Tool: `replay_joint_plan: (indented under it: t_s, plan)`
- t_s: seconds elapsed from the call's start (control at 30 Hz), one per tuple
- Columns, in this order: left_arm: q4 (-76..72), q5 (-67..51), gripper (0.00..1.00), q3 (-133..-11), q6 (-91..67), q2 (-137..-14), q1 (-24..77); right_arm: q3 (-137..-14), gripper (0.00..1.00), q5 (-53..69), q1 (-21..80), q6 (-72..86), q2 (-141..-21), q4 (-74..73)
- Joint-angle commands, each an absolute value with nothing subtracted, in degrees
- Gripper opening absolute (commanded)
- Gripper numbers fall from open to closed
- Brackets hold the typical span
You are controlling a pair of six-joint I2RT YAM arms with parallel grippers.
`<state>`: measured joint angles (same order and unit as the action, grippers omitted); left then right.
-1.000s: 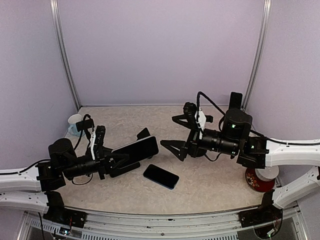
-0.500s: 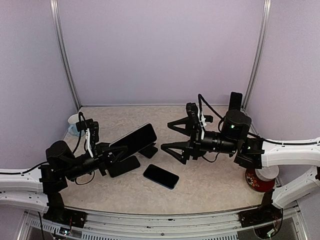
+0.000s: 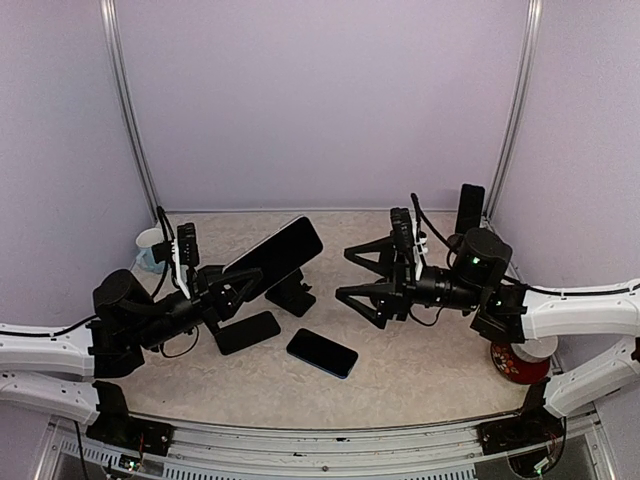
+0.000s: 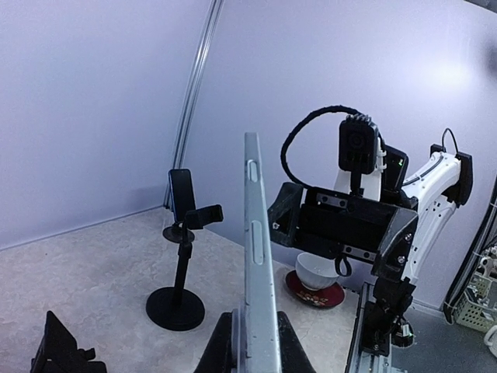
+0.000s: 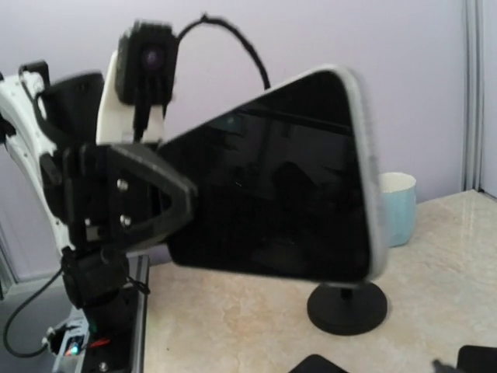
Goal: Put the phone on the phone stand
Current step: Pass from the left arm to the right
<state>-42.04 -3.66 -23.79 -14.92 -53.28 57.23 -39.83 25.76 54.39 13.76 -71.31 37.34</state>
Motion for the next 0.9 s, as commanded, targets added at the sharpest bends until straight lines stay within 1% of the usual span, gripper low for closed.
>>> replay_joint_plan:
  t_s: [0.0,0.23,0.3,0.4,0.53,0.7,0.87]
  plan:
    - [-53.8,-5.2,0.0,-22.2,-14.2,-54.6,57.7,-36.8,1.0,29.8,52.6,17.9,-68.6,49.0]
    - [-62.0,-10.4,0.0,-21.8,-16.2,-60.3,58.2,-38.3,0.98,35.1,52.2,25.7,-74.9,62.1]
    - [-64.1,-12.7,0.0,-22.2,-16.7,-61.9,58.3,-38.9,0.97,36.4,52.1,30.1,-77.2,66.4]
    - [-67.3,-15.3,0.0,-22.6,-17.9,-63.9,58.5,-40.4,0.94,39.2,52.1,34.6,-80.9,72.4]
    - [-71.6,-17.4,0.0,-22.8,-19.3,-66.3,58.8,-42.3,0.88,42.0,52.1,39.1,-85.2,77.4]
    - [-73.2,-16.6,0.0,-23.4,-19.7,-68.7,59.8,-41.8,0.84,42.1,52.0,43.2,-87.9,86.9]
    - [-74.3,-14.4,0.0,-23.7,-20.2,-70.9,60.4,-42.4,0.79,41.1,52.1,42.3,-88.7,87.3]
